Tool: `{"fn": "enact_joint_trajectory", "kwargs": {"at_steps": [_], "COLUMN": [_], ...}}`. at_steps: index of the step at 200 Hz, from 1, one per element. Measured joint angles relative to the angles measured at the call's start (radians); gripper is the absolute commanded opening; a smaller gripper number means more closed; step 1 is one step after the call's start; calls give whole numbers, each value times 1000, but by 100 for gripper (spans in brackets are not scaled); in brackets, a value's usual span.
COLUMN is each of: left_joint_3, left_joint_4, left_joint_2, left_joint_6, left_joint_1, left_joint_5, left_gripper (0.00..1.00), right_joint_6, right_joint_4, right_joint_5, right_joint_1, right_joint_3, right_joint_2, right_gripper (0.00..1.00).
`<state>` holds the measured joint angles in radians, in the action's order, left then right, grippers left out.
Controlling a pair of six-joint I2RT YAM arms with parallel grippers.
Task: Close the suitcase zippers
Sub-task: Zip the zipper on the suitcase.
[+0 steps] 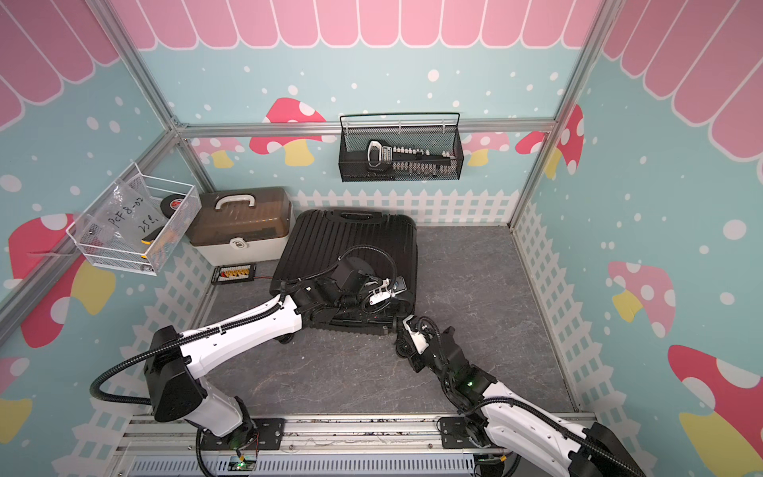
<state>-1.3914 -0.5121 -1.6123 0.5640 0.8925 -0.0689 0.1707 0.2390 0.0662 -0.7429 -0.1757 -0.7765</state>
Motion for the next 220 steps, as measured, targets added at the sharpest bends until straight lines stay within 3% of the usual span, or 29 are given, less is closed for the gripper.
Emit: {"fn": "enact_joint_trajectory", "kwargs": {"at_steps": [38,64,93,122,153,184,220], "left_joint_3": [-8,-8,-5,66,164,240,355], "left_joint_4": [-11,-21,-13,2,-69,-224,-362], "left_joint_2": [13,47,152,341,537,653,727], "left_joint_6": [-35,-132,-282,-432,-600,-743,-861], "left_joint_1": [-29,-44,-54,-69,-140,-231,-286], "left_joint_5": [82,80,-32,-214,-389,-462,-468], "left_gripper": [79,80,81,84,84,86,88], "right_joint_6": [5,17,27,29,29,29,28], "right_joint_4": [0,4,16,19,21,26,44], "right_joint_5": [20,33,50,57,65,69,73], "right_joint_1": [-4,-8,-12,-12,-12,-12,-13], "right_joint_3": [0,0,0,0,0,0,-1], "right_joint_2": [-4,-20,-37,-40,-41,-46,-61], "right_gripper": [0,0,0,0,0,0,0]}}
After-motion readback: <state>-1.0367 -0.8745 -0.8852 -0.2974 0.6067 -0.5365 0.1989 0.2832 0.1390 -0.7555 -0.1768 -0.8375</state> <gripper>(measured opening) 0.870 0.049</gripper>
